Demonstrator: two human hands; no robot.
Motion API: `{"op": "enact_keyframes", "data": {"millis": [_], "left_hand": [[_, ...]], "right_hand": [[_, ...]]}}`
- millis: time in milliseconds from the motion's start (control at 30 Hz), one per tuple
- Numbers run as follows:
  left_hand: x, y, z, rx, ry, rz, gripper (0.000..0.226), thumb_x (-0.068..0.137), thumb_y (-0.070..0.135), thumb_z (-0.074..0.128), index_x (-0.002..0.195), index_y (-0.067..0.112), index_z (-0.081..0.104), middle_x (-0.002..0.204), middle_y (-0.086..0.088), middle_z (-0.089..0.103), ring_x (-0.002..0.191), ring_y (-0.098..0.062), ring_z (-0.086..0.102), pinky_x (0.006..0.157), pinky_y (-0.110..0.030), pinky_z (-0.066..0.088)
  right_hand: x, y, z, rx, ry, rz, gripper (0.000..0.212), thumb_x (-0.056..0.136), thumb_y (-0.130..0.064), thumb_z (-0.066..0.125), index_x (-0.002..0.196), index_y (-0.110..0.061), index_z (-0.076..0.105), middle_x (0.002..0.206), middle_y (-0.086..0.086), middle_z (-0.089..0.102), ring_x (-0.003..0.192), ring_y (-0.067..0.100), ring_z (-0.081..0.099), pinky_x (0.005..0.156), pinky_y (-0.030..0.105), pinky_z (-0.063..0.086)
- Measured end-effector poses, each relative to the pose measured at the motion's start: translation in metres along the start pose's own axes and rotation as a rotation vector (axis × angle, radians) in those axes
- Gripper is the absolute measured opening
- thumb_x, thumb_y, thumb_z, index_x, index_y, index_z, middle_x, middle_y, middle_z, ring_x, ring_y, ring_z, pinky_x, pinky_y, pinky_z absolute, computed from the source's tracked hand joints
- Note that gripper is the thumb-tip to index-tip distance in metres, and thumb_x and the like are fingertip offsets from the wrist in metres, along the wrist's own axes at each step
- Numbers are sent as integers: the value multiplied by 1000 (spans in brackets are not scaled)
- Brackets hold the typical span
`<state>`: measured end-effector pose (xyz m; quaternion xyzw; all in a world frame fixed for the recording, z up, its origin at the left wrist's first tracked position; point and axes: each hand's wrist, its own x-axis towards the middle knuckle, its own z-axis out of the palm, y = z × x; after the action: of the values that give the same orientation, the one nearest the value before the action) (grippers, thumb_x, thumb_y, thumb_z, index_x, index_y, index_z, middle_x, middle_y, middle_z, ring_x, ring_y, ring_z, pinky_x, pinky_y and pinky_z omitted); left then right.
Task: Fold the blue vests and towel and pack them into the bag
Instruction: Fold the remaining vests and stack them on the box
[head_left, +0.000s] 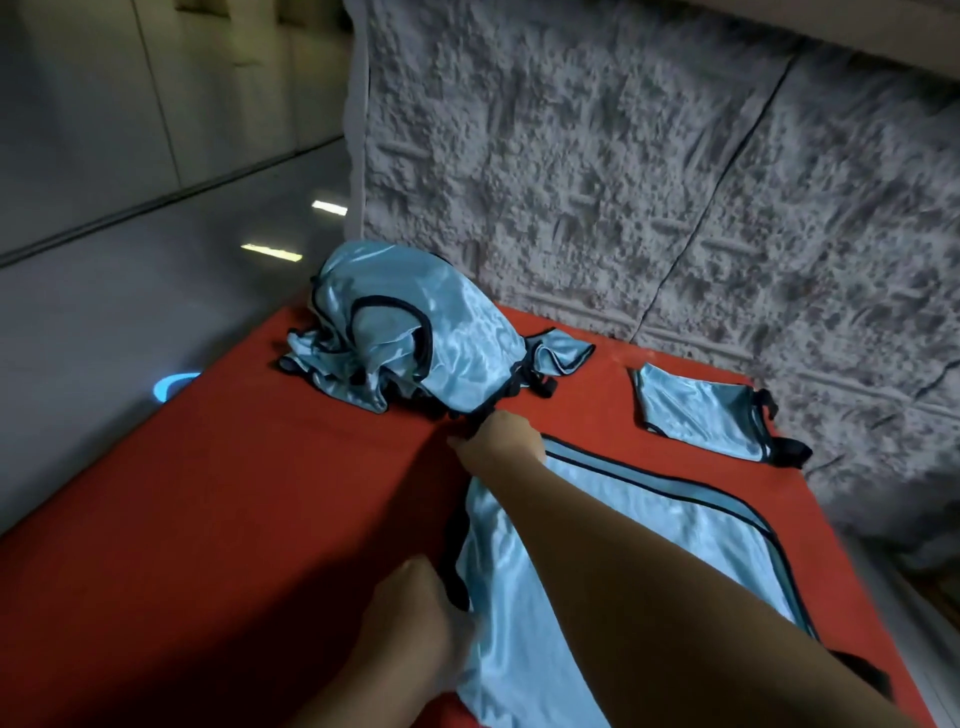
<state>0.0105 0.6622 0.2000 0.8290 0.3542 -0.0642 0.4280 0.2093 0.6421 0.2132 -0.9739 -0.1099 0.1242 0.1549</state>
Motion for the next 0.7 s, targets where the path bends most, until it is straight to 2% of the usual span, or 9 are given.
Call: {"op": "enact_keyframes", "data": {"millis": [133,200,300,400,500,600,700], "left_hand": [[6,-1,-8,-21,-50,-9,36,62,37,73,88,14,62,93,-8,72,81,-32,74,73,-43,63],[5,2,-12,-28,-72,-7,39,63,36,75,92,13,62,94,-10,73,83,-32,75,74,-41,63],[0,5,-13,-26,-85,-10,39,62,36,73,92,13,61,91,-10,73,81,-31,75,73,-41,63],[-7,9,-12,-20,-51,18,41,65,33,73,96,12,57,94,-8,72,85,-30,73,73,-35,61],[-14,17,-11,-73,-6,37,53,69,32,81,106,13,48,99,0,62,92,-23,67,73,-28,52],[-26,27,-8,-73,8,89,44,63,37,84,89,15,56,88,6,62,81,-16,64,60,-23,41],[-44,41,4,-100,14,196,34,61,37,81,76,16,59,77,7,64,70,-8,62,51,-19,39]], "right_hand": [[11,1,-4,38,-1,68,9,86,-21,64,90,-12,61,88,3,65,79,26,61,66,30,48],[14,2,-7,33,6,73,5,85,-12,60,89,-12,58,83,3,57,83,27,61,69,30,48],[14,4,-8,2,6,43,6,86,-6,57,91,-11,56,93,7,60,96,30,66,74,33,53],[20,14,-11,79,17,53,9,88,-4,55,80,-5,51,89,11,61,83,31,68,71,36,58],[22,25,-20,218,29,78,17,90,-18,58,85,-1,59,85,14,66,70,30,67,59,35,56],[21,40,-34,481,33,119,18,87,-11,54,82,3,64,75,20,70,64,38,73,62,43,63],[12,59,-57,727,11,154,9,89,0,58,84,4,64,67,15,63,49,27,69,50,36,59]]}}
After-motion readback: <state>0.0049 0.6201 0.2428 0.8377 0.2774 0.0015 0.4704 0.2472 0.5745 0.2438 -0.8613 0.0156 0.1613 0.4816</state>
